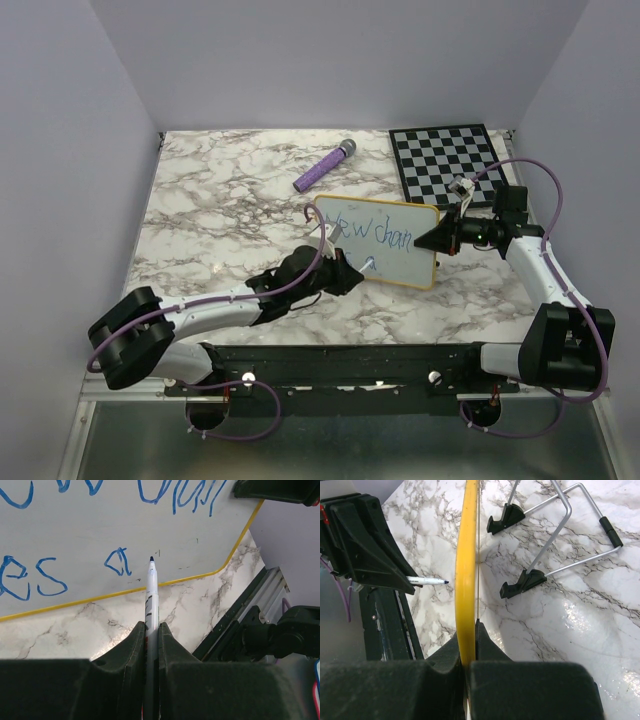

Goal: Write a sentence on the whiteboard

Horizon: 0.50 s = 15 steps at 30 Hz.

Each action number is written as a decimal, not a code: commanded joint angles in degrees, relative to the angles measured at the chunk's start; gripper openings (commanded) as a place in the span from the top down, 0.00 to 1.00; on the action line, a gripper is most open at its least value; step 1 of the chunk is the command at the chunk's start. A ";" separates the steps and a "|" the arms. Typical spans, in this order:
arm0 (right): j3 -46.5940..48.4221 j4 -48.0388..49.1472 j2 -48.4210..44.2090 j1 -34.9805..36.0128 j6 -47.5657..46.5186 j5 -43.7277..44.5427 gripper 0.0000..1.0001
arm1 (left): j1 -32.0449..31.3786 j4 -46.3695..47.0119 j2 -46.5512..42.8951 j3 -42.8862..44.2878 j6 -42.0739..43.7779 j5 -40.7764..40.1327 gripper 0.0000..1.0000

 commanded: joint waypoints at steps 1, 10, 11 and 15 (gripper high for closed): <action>0.09 0.18 -0.89 -0.09 0.14 -2.89 0.99 | 0.17 2.93 1.94 0.10 0.81 -0.70 1.00; 0.18 0.18 -0.81 -0.09 0.14 -2.97 0.99 | -0.18 1.88 4.76 1.42 1.16 -0.96 1.00; 0.09 0.09 -0.89 -0.09 0.14 -2.97 0.99 | -0.27 1.70 5.02 1.86 1.16 -1.13 1.00; 0.18 0.09 -0.98 -0.09 0.05 -2.89 0.99 | -0.27 1.26 6.25 2.65 1.51 -1.14 1.00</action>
